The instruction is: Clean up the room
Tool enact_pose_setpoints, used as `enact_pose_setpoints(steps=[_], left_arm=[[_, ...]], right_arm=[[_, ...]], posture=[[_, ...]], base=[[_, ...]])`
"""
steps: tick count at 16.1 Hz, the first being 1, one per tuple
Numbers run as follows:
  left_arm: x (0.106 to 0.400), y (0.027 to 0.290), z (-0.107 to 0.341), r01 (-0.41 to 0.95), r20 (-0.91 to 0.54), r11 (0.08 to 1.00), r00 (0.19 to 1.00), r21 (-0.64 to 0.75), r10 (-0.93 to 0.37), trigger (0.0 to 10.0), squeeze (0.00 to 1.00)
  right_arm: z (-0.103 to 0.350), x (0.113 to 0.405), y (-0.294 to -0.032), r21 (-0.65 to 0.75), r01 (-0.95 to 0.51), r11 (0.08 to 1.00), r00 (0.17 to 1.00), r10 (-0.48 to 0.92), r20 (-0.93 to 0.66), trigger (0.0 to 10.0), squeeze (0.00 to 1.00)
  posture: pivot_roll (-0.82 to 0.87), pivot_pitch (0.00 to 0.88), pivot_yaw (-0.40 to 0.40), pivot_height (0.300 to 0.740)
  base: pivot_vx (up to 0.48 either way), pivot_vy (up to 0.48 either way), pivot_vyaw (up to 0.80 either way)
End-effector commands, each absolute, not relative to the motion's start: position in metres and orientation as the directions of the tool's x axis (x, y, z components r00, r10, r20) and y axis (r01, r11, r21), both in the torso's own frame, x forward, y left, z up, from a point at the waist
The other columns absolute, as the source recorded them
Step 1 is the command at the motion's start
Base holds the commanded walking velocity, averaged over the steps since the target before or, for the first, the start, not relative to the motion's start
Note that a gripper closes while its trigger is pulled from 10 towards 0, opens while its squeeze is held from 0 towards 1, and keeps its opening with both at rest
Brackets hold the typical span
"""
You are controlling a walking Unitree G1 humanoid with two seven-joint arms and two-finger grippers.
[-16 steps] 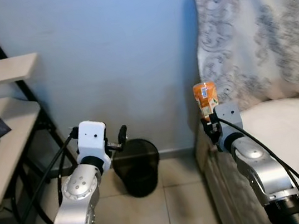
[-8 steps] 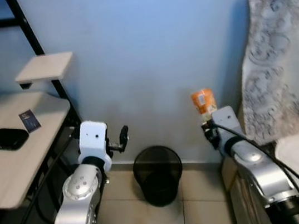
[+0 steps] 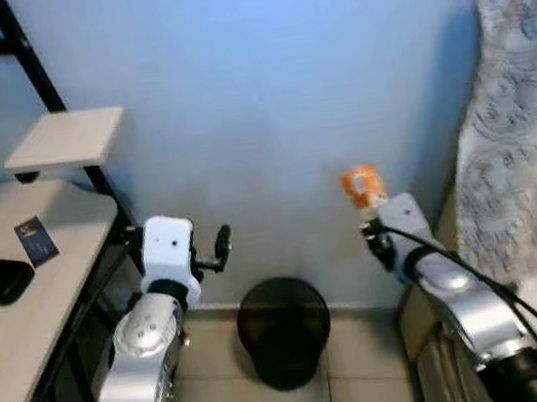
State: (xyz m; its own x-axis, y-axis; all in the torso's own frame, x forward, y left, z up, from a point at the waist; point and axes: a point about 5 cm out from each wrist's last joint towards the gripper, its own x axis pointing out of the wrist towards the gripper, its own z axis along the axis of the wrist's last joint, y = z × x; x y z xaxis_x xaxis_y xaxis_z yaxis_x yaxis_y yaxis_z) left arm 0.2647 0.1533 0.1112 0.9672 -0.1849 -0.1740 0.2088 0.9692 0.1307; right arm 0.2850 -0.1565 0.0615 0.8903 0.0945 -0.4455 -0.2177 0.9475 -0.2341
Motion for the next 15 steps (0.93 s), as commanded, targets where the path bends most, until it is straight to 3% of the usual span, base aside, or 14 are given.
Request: enact_pose_setpoints(steps=[1, 8, 12, 15], left_arm=[[0.266, 0.163, 0.114, 0.183, -0.17, 0.971, 0.973, 0.154, -0.156, 10.0, 0.0], [0.265, 0.163, 0.105, 0.25, -0.219, 0.951, 0.953, 0.182, -0.208, 10.0, 0.0], [0.261, 0.162, 0.097, 0.278, -0.253, 0.944, 0.94, 0.177, -0.229, 10.0, 0.0], [0.251, 0.16, 0.085, 0.415, -0.321, 0.888, 0.884, 0.199, -0.341, 10.0, 0.0]], right_arm=[[0.062, 0.287, -0.147, -0.23, -0.256, 0.939, 0.882, 0.13, -0.453, 10.0, 0.0], [0.044, 0.269, -0.145, -0.209, -0.486, 0.849, 0.751, 0.282, -0.597, 10.0, 0.0], [0.039, 0.259, -0.142, -0.19, -0.657, 0.73, 0.635, 0.4, -0.661, 10.0, 0.0], [0.04, 0.262, -0.134, -0.171, -0.772, 0.612, 0.544, 0.497, -0.676, 10.0, 0.0]], posture=[[0.06, 0.0, 0.009, 0.74], [0.04, 0.0, 0.019, 0.74], [0.04, 0.0, 0.015, 0.74], [0.05, 0.0, 0.008, 0.74]], base=[[0.364, 0.0, 0.0], [0.364, 0.0, -0.17], [0.355, 0.0, 0.0], [0.206, 0.0, 0.0]])
